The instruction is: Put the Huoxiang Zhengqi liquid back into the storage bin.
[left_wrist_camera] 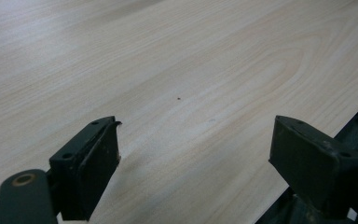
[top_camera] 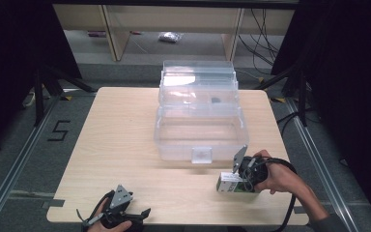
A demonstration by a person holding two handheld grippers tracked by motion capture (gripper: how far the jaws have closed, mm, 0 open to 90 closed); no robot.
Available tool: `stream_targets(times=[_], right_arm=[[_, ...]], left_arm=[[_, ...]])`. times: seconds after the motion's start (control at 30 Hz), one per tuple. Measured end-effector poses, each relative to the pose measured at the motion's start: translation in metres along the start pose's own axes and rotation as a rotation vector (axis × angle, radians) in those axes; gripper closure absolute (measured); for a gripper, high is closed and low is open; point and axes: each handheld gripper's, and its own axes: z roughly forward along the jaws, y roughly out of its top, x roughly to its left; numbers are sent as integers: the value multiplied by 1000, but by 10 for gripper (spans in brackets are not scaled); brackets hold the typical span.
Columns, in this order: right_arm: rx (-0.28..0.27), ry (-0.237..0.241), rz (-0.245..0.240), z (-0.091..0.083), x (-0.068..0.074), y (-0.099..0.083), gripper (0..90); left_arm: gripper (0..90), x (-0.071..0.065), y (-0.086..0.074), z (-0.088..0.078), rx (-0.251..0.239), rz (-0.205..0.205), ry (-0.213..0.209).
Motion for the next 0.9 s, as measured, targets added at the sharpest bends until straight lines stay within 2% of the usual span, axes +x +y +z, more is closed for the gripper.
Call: stream_targets(times=[0.03, 0.07, 0.1, 0.13, 0.17, 0.23, 0.27, 0.3, 0.33, 0.37, 0.4, 0.43, 0.47, 0.5, 0.53, 0.57, 0.6, 0.63, 0.67, 0.7, 0.73, 0.83, 0.87, 0.9], right_arm=[[33, 7, 10, -1, 2, 2, 592], [33, 7, 10, -1, 2, 2, 592], [40, 12, -17, -1, 1, 4, 602], [44, 19, -91, 0, -2, 7, 616], [64, 22, -52, -1, 0, 8, 624], [78, 26, -39, -2, 1, 9, 630], [65, 24, -89, -1, -1, 10, 635], [67, 32, -98, -1, -2, 11, 636], [80, 29, -62, -3, 1, 11, 638], [80, 29, -62, -3, 1, 11, 638], [75, 35, -83, -3, 0, 12, 638], [73, 33, -65, -4, 1, 12, 639], [56, 33, -102, -4, -1, 13, 639], [53, 31, -108, -5, -2, 13, 639], [53, 31, -85, -8, -1, 13, 639], [59, 12, -36, -13, 1, 12, 640], [59, 12, -36, -13, 1, 12, 640], [42, 9, -74, -18, -2, 13, 640], [42, 9, -74, -18, -2, 13, 640], [48, 3, -46, -22, 0, 13, 640], [42, 0, -43, -25, 0, 13, 640], [8, -12, -95, -39, -4, 15, 640], [16, -15, -46, -44, -2, 15, 640], [9, -18, -49, -47, -3, 15, 640]], left_arm=[[150, 0, 0, 0, 1, 7, -2], [150, 0, 0, 0, 1, 7, -2], [150, 0, 0, 0, -1, 1, -1], [150, 0, 0, -1, -9, 0, -8], [151, 1, 0, -1, -4, 4, -10], [150, 1, 0, -1, 2, 9, -13], [150, 1, 0, -1, 5, 8, -10], [150, 0, 0, -1, 5, 8, -7], [150, 0, 0, -1, 5, 9, -14], [150, 0, 0, -1, 5, 9, -14], [150, 0, 0, -1, 5, 8, -11], [151, 0, 0, -1, 4, 5, -9], [150, 0, 0, -1, 4, 5, -8], [150, 0, 0, -1, -3, 0, -8], [151, 0, 0, -1, -6, 3, -9], [150, 1, 0, -1, -5, 4, -11], [150, 1, 0, -1, -5, 4, -11], [151, 1, 0, -1, -4, 0, -8], [150, 1, 0, -1, -4, 0, -8], [150, 1, 0, 0, -4, -1, -2], [151, 0, 0, 0, -5, -5, -1], [151, 0, 0, 0, -7, -5, -1], [151, 0, 0, 0, -10, -2, -3], [150, 0, 0, 0, -12, -6, -1]])
